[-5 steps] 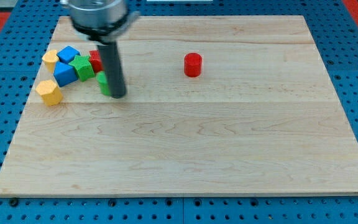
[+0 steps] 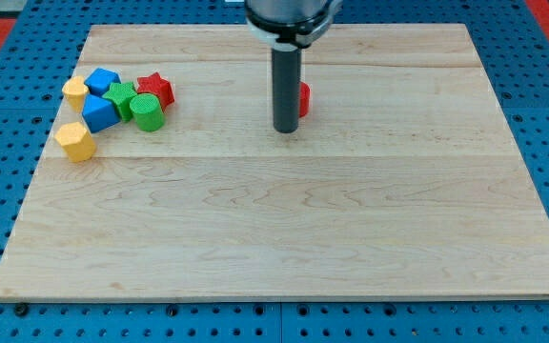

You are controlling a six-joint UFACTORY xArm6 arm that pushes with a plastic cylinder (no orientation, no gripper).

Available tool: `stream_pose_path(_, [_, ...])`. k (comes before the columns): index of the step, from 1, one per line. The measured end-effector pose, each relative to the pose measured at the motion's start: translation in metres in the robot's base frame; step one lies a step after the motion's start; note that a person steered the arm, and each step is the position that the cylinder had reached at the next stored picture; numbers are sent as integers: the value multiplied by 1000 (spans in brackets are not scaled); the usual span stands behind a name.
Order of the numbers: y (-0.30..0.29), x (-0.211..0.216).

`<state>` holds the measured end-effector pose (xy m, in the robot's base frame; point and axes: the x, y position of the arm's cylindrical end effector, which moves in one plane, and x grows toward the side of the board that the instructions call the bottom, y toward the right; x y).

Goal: Move the red circle and the yellow hexagon into the group of blocks

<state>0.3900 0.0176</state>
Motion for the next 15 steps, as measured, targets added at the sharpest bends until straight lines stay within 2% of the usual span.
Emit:
stream_pose_path(2, [1,-24])
stream_pose_path(3, [56,-34])
stream_pose_path(4, [88,-74])
stream_pose_path(5, [25,-60])
stream_pose_path(6, [-106,21])
stream_pose_path(7, [-152,38])
stream_pose_path(8, [-95,44])
stream_pose_path(9, [-153,100])
stream_pose_path(10, [-256,118])
stream_pose_path(11, [-311,101])
stream_pose_path(12, [-297,58])
stream_pose_path(13, [-223,25])
stream_pose_path(14, [-211,35])
stream_pose_path(15, [-211,73])
